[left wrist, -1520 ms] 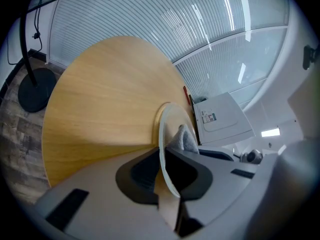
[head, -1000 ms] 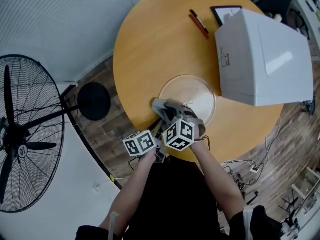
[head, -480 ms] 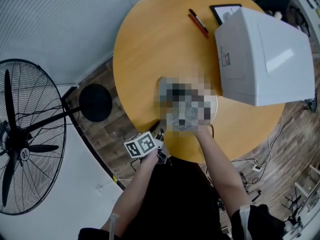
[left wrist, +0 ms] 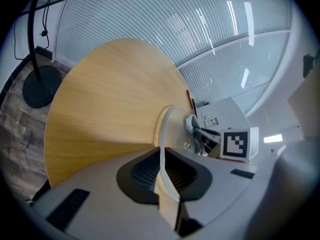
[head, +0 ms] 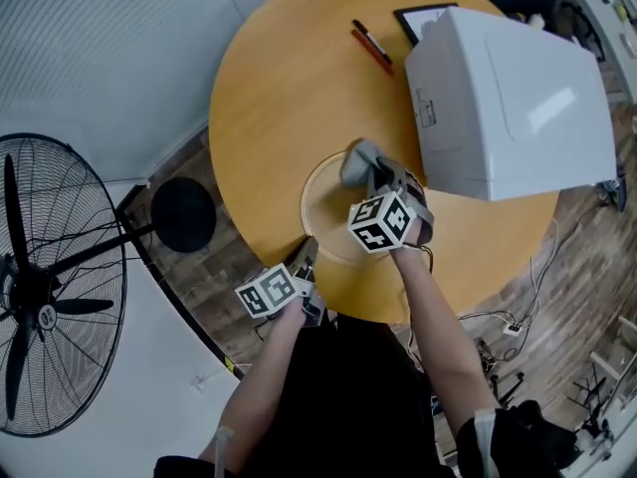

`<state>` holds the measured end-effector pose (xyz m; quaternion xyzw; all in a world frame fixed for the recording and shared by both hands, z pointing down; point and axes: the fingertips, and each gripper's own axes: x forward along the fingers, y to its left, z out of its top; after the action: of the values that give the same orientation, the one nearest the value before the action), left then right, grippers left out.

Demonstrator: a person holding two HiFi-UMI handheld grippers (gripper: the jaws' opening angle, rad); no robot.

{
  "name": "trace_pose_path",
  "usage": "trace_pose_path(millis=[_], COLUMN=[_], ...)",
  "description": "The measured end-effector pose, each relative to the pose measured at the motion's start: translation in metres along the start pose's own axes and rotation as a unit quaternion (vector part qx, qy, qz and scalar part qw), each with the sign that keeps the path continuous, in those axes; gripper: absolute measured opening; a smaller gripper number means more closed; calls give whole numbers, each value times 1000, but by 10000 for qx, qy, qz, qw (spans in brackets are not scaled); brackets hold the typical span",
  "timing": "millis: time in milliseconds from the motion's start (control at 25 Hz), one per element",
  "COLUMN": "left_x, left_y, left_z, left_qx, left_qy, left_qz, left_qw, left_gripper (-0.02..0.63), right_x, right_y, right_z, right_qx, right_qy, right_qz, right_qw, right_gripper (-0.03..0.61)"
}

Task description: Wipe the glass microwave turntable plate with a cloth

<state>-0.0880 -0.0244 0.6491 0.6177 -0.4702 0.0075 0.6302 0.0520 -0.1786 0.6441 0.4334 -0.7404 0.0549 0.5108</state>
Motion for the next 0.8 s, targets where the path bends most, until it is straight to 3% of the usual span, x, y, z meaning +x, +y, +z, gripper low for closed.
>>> trace_pose_path(millis=[280, 440, 640, 800], left_x=[1, 0, 1, 2], left_y=[0, 0, 0, 0], left_z=[1, 1, 1, 2], left_qx=[40, 31, 8, 28], left_qy=[-57, -88, -129, -143], left_qz=[32, 41, 65, 83], left_qw=[10000, 9999, 9999, 9999], left_gripper=[25, 25, 25, 25], right_x=[-21, -37, -53, -67], right_y=[-12, -6, 8, 29], right_z=[-47, -71, -93, -107], right_qx=[87, 72, 152, 423], right_qy=[236, 301, 390, 523], right_qz=[-107, 42, 504, 1235], right_qw=[9996, 9995, 9978, 9901], right_gripper=[25, 23, 25, 29])
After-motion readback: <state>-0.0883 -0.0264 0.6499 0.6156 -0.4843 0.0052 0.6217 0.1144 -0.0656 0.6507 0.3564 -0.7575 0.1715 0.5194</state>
